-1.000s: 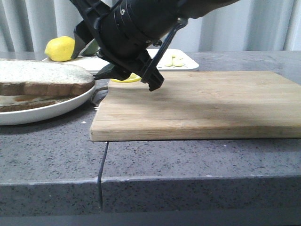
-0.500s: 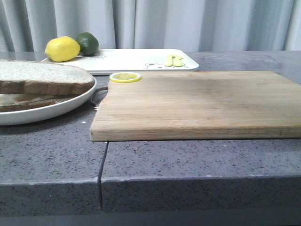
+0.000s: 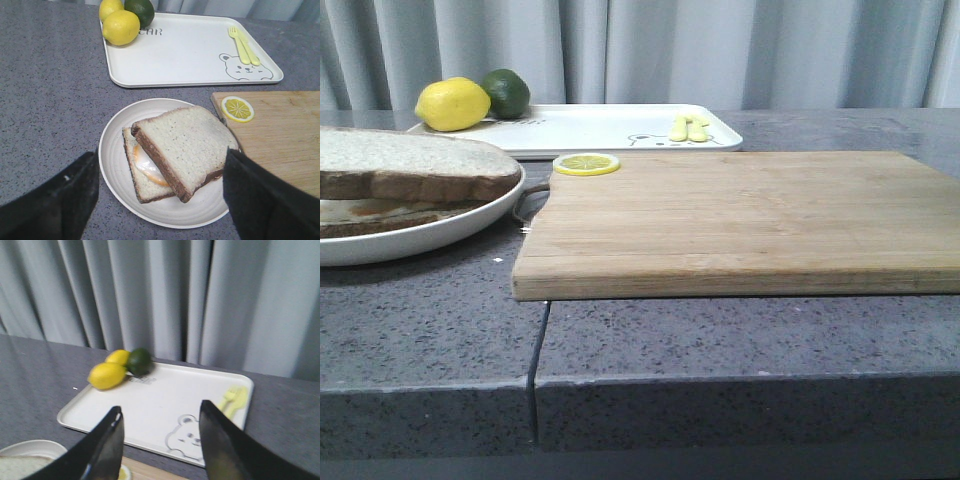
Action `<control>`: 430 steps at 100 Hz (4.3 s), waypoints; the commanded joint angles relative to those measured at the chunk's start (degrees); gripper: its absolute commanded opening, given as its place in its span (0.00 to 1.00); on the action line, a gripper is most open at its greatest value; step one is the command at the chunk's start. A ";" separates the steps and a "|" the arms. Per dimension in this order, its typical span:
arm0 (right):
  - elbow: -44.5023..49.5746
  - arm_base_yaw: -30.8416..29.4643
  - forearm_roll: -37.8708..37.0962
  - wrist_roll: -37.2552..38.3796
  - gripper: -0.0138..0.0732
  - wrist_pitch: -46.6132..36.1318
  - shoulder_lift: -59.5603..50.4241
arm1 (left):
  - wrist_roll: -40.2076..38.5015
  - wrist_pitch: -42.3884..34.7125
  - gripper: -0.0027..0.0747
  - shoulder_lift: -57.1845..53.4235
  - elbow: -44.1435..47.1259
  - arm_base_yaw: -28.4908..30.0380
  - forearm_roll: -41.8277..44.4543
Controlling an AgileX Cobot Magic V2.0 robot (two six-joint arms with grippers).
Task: Place bread and move sandwich to tray
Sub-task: 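Raise the right gripper away from the sandwich, then lower the left gripper to the rim of the white plate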
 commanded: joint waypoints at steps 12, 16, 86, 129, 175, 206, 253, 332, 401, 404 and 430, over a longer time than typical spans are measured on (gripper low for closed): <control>7.48 -7.79 -17.89 14.18 0.58 -1.61 -12.25 | -0.53 -3.59 0.66 0.31 -1.58 -0.17 -1.65; 9.43 -9.31 -20.01 14.78 0.58 -1.25 -14.77 | -0.53 -3.59 0.66 0.31 -1.58 -0.17 -1.65; 34.93 -14.05 -27.50 15.51 0.58 1.94 -42.99 | -0.53 -3.59 0.66 0.31 -1.58 -0.17 -1.65; 34.98 -14.05 -27.50 15.51 0.58 -0.27 -42.99 | -0.53 -3.59 0.66 0.31 -1.58 -0.17 -1.65; 34.98 -14.05 -27.50 15.51 0.58 -1.31 -42.99 | -0.53 -3.59 0.66 0.31 -1.58 -0.17 -1.65; 34.98 -14.05 -27.50 15.51 0.58 -1.07 -42.99 | -0.53 -3.98 0.66 0.31 -1.58 -0.17 -1.65; 34.98 -14.05 -27.50 15.51 0.58 -1.07 -42.99 | -8.03 -9.84 0.63 8.93 -1.58 -0.06 -0.99; 34.98 -14.05 -27.50 15.51 0.58 -1.07 -42.99 | -8.03 -14.39 0.63 27.89 -1.58 -0.06 1.41; 34.98 -14.05 -27.50 15.51 0.58 -1.07 -42.99 | -8.03 -14.45 0.63 35.40 -1.58 -0.06 1.54; 34.98 -14.05 -27.50 15.51 0.58 -1.07 -42.99 | -8.03 -14.45 0.63 35.71 -1.58 -0.06 1.54; 34.98 -14.05 -27.50 15.51 0.58 -1.07 -42.99 | -8.03 -14.45 0.63 37.88 -1.58 -0.06 1.54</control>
